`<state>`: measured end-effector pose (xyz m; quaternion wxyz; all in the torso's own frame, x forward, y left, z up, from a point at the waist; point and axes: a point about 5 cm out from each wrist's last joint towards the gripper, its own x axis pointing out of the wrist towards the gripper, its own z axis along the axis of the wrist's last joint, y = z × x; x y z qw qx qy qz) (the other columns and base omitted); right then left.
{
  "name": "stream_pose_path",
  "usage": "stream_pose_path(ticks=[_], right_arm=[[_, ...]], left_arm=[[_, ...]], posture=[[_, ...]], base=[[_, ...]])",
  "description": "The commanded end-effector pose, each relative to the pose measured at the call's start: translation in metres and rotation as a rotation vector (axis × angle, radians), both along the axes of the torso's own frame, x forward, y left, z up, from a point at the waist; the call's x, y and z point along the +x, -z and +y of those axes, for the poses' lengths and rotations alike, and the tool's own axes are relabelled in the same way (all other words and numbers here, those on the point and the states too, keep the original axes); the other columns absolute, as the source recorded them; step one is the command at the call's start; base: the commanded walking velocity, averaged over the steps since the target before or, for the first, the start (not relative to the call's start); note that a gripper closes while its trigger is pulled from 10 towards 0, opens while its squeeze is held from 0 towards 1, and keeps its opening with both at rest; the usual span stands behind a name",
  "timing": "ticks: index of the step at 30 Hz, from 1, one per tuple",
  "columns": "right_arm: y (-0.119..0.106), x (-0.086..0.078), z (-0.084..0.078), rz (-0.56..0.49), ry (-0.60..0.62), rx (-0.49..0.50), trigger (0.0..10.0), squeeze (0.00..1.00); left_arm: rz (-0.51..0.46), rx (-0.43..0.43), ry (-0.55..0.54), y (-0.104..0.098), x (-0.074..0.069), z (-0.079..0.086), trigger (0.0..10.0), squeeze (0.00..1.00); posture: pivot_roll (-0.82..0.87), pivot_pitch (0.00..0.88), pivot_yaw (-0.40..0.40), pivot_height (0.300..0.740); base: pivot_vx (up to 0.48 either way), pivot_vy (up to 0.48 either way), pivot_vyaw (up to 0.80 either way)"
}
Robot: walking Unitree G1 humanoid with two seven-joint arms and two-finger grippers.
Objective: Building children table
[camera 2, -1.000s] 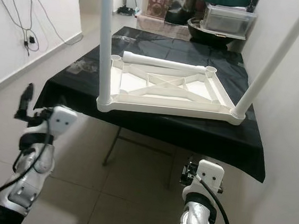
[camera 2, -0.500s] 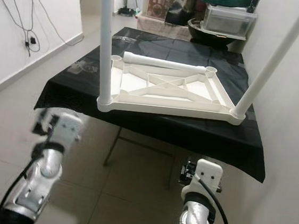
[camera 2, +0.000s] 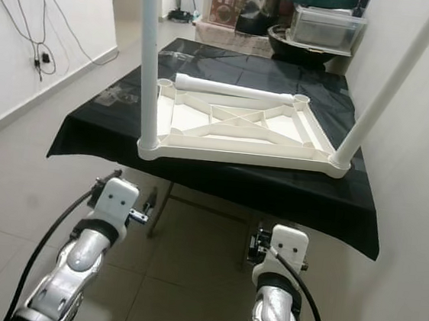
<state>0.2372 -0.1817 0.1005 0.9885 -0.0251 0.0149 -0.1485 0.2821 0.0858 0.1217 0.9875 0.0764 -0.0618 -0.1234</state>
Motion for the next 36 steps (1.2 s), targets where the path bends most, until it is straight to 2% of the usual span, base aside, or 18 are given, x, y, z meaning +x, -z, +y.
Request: stream_pose_path(ticks=[1,6,11,16,19,22,24,25,26,31,36], right_arm=[[-0.005,-0.001,0.002,-0.028,-0.01,-0.009,10.0,0.0],[-0.006,-0.001,0.002,-0.038,-0.012,-0.006,10.0,0.0],[-0.006,-0.001,0.002,-0.038,-0.017,-0.011,10.0,0.0],[-0.009,-0.001,0.006,-0.046,-0.029,-0.011,10.0,0.0],[-0.012,-0.001,0.008,-0.051,-0.032,-0.009,10.0,0.0],[-0.012,-0.001,0.008,-0.056,-0.025,-0.015,10.0,0.0],[-0.013,-0.003,0.004,-0.06,0.025,-0.029,10.0,0.0],[-0.013,-0.003,0.004,-0.06,0.025,-0.029,10.0,0.0],[-0.012,-0.005,0.002,-0.057,0.044,-0.026,10.0,0.0],[-0.013,-0.008,-0.001,-0.052,0.057,-0.018,10.0,0.0],[-0.012,-0.008,0.001,-0.045,0.045,-0.014,10.0,0.0]], left_arm=[[0.006,-0.027,0.029,0.0,-0.002,-0.001,10.0,0.0],[0.065,-0.092,0.063,0.006,0.002,-0.001,10.0,0.0],[0.071,-0.108,0.083,0.007,0.002,-0.001,10.0,0.0],[0.089,-0.062,0.08,0.01,0.005,-0.003,10.0,0.0],[0.111,-0.076,0.067,0.011,0.006,-0.002,10.0,0.0],[0.117,-0.071,0.039,0.012,0.008,0.0,10.0,0.0],[0.128,-0.107,-0.134,0.012,0.011,0.02,10.0,0.0],[0.128,-0.107,-0.134,0.012,0.011,0.02,10.0,0.0],[0.144,-0.125,-0.198,0.014,0.011,0.028,10.0,0.0],[0.165,-0.153,-0.229,0.017,0.008,0.033,10.0,0.0],[0.168,-0.156,-0.213,0.017,0.008,0.031,10.0,0.0]], posture=[[0.05,0.0,-0.044,0.74],[0.05,0.0,-0.042,0.74],[0.05,0.0,-0.037,0.74],[0.05,0.0,-0.031,0.74],[0.06,0.0,-0.026,0.74],[0.06,0.0,-0.026,0.74],[0.07,0.0,-0.027,0.74],[0.07,0.0,-0.027,0.74],[0.06,0.0,-0.026,0.74],[0.05,0.0,-0.04,0.74],[0.05,0.0,-0.04,0.74]], base=[[0.0,0.0,0.0],[0.0,0.0,-0.09],[0.0,0.0,-0.66],[0.0,0.0,-0.8],[0.0,0.0,-0.8],[0.0,0.0,-0.8],[0.0,0.0,-0.8],[0.0,0.0,-0.8],[0.0,0.0,-0.8],[0.0,0.0,-0.72],[0.0,0.0,0.0]])
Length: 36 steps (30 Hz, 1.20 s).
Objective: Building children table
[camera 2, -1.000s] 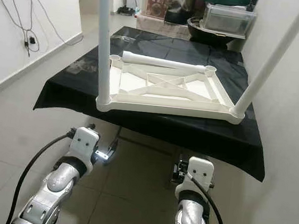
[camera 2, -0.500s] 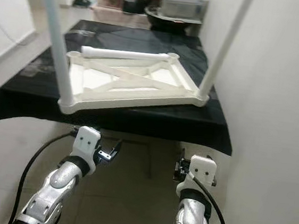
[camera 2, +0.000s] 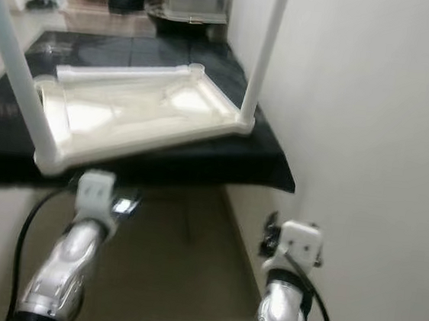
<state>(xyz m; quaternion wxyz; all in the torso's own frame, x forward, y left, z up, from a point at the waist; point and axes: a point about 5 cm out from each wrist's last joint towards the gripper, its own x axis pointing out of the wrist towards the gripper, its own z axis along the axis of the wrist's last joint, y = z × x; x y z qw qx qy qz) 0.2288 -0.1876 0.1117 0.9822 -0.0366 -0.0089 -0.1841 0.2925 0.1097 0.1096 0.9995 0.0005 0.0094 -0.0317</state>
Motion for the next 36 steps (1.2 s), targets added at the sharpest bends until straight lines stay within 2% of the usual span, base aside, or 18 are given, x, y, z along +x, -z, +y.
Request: stream_pose_path(ticks=[1,7,8,13,16,18,29,36], right_arm=[[-0.001,0.001,0.007,0.0,-0.028,0.017,10.0,0.0],[0.002,0.003,0.014,0.017,-0.085,0.048,10.0,0.0],[0.004,0.006,0.02,0.026,-0.141,0.071,10.0,0.0],[0.004,0.007,0.025,0.023,-0.186,0.084,10.0,0.0],[0.004,0.009,0.033,0.025,-0.276,0.105,10.0,0.0],[0.004,0.009,0.034,0.028,-0.294,0.107,10.0,0.0],[0.005,0.01,0.033,0.031,-0.299,0.111,10.0,0.0],[0.006,0.01,0.032,0.031,-0.301,0.146,10.0,0.0]], left_arm=[[0.018,-0.012,-0.019,0.004,-0.002,0.006,10.0,0.0],[0.004,-0.01,-0.002,0.001,-0.002,0.002,10.0,0.0],[0.001,-0.009,0.01,0.001,-0.002,0.0,10.0,0.0],[-0.003,-0.005,0.022,0.0,-0.003,-0.002,10.0,0.0],[-0.013,0.003,0.037,-0.002,-0.003,-0.004,10.0,0.0],[-0.013,0.004,0.039,-0.002,-0.003,-0.004,10.0,0.0],[-0.012,0.003,0.04,-0.001,-0.004,-0.004,10.0,0.0],[-0.014,0.007,0.055,-0.001,-0.004,-0.005,10.0,0.0]], posture=[[0.05,0.0,-0.04,0.74],[0.05,0.0,-0.036,0.74],[0.05,0.0,-0.036,0.74],[0.05,0.0,-0.036,0.74],[0.05,0.0,-0.036,0.74],[0.05,0.0,-0.041,0.74],[0.05,0.0,-0.043,0.74],[0.06,0.0,-0.043,0.74]], base=[[0.0,0.0,0.0],[0.0,0.0,0.0],[0.0,0.0,0.0],[0.0,0.0,0.0],[0.0,0.0,0.0],[0.0,0.0,0.4],[0.0,0.0,0.71],[0.0,0.135,0.0]])
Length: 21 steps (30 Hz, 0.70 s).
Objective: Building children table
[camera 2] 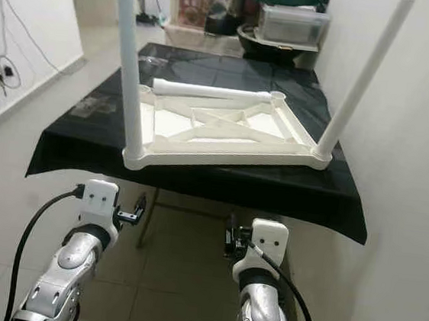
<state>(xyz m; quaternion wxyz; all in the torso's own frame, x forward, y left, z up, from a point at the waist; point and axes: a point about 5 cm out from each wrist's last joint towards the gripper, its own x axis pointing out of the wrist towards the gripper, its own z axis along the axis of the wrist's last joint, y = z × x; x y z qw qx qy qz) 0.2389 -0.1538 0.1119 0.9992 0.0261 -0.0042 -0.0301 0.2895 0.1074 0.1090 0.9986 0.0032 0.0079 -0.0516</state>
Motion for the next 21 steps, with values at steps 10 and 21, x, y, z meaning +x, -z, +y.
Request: stream_pose_path(ticks=[10,21], right_arm=[[0.0072,0.0,0.0006,0.037,-0.005,0.021,10.0,0.0],[0.0073,-0.0009,0.0001,0.045,-0.005,0.027,10.0,0.0]], left_arm=[[-0.013,0.009,0.028,-0.0013,-0.0014,-0.0032,10.0,0.0],[-0.007,0.008,0.027,-0.0011,-0.0021,-0.0036,10.0,0.0]], posture=[[0.06,0.0,-0.039,0.74],[0.06,0.0,-0.043,0.74]], base=[[0.0,0.473,0.0],[0.0,0.467,0.0]])
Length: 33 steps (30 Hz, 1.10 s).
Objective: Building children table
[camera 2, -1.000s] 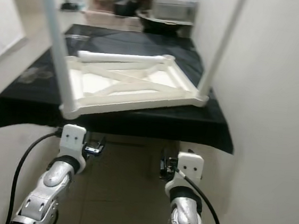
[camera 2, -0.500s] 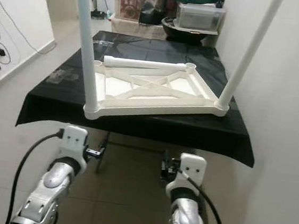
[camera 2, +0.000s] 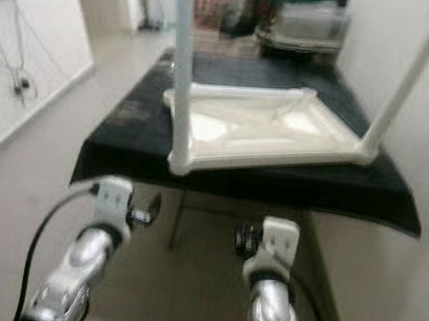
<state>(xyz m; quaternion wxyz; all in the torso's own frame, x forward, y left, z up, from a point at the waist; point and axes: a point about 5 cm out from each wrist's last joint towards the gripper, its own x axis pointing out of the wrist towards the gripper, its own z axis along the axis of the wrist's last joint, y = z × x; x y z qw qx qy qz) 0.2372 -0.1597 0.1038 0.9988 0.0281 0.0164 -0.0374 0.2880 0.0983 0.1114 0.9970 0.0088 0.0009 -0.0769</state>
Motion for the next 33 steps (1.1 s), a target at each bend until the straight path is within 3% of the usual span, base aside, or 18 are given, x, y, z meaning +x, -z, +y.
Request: stream_pose_path(ticks=[1,15,26,33], right_arm=[[-0.001,0.001,0.006,0.003,-0.018,0.023,10.0,0.0],[0.0,0.001,0.006,0.003,-0.028,0.035,10.0,0.0],[-0.002,0.002,0.019,0.001,-0.133,0.012,10.0,0.0],[-0.003,0.003,0.026,-0.004,-0.186,-0.006,10.0,0.0]], left_arm=[[0.003,-0.001,-0.022,0.001,-0.001,0.005,10.0,0.0],[-0.004,0.005,-0.008,0.0,-0.001,0.003,10.0,0.0],[0.008,0.001,-0.012,0.002,-0.001,0.004,10.0,0.0],[0.005,0.004,-0.01,0.001,-0.001,0.004,10.0,0.0]], posture=[[0.06,0.0,-0.042,0.74],[0.06,0.0,-0.043,0.74],[0.06,0.0,-0.043,0.74],[0.06,0.0,-0.046,0.74]], base=[[0.0,0.0,0.0],[0.0,0.0,0.0],[0.26,0.0,0.0],[0.263,0.0,0.69]])
